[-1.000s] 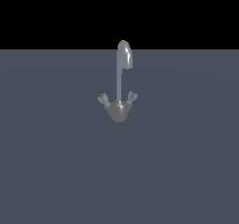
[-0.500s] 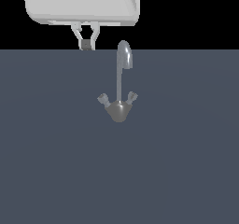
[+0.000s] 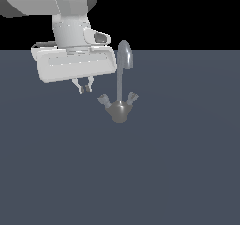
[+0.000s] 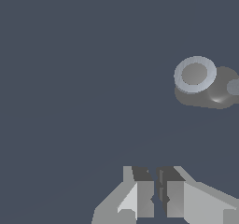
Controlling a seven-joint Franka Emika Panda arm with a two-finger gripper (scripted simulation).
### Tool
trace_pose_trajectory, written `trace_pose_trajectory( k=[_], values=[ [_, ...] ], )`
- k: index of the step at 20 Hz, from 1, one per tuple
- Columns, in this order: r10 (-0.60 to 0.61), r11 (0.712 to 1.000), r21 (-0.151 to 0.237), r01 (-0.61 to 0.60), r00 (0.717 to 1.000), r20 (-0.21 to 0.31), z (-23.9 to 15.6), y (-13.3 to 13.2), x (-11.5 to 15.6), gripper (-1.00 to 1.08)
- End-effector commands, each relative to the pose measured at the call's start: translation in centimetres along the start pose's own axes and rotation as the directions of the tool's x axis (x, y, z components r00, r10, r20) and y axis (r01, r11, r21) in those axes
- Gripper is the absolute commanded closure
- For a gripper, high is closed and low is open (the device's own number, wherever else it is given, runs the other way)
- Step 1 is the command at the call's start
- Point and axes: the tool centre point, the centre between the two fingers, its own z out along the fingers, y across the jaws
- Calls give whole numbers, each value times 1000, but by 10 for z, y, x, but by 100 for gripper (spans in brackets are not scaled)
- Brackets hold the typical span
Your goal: Turn on the faucet by rotating a designated handle.
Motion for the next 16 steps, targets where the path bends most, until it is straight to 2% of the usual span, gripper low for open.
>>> trace_pose_trajectory(
  k=[1,2,3,4,5,6,7,8,9,10,11,12,13,14,15,16],
  values=[
    [-62,998,-33,61,997,-35,26,10,24,-16],
    [4,1000,-23,-5,999,-47,39,46,26,-50],
    [-88,996,-31,86,993,-84,32,11,55,-78],
    [-65,997,-57,59,991,-113,40,10,67,-78],
    [-146,987,-90,135,980,-137,38,16,86,-72],
    [-93,990,-115,80,989,-111,63,83,67,-79],
    [-150,983,-125,137,983,-104,76,62,69,-79],
    [-56,991,-125,47,996,-73,75,82,68,-64],
    [-44,991,-125,35,997,-69,77,89,66,-64],
    [-45,987,-157,28,993,-106,69,103,76,-76],
    [-118,982,-156,105,990,-77,88,64,68,-48],
    [-50,984,-176,29,992,-119,79,86,78,-63],
    [-55,978,-208,30,992,-116,73,118,79,-71],
    [-75,978,-201,58,994,-79,87,86,72,-40],
    [-120,969,-224,102,990,-68,83,111,75,-79],
    [-182,956,-248,160,981,-70,87,109,77,-1]
  ],
)
